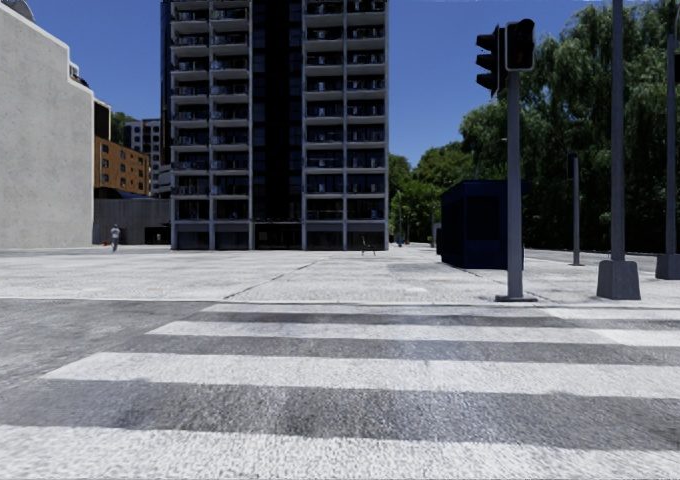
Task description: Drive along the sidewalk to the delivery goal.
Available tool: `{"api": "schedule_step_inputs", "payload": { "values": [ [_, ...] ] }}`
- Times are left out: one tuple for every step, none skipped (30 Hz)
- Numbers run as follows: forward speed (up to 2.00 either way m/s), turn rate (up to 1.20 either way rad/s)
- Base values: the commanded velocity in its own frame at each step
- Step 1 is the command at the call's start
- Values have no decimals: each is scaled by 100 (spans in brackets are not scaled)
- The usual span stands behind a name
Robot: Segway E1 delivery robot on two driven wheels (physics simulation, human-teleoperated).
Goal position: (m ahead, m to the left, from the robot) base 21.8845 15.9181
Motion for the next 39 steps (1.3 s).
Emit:
{"api": "schedule_step_inputs", "payload": {
  "values": [
    [200,0],
    [200,0],
    [200,0],
    [200,0],
    [200,0],
    [200,0],
    [200,0],
    [200,0],
    [200,0],
    [200,0],
    [200,0],
    [200,0],
    [200,0],
    [200,0],
    [200,0],
    [200,0],
    [200,0],
    [200,0],
    [200,0],
    [200,0],
    [200,0],
    [200,0],
    [200,0],
    [200,0],
    [200,0],
    [200,0],
    [200,0],
    [200,0],
    [200,0],
    [200,0],
    [200,0],
    [200,0],
    [200,0],
    [200,0],
    [200,0],
    [200,0],
    [200,0],
    [200,0],
    [200,0]
  ]
}}
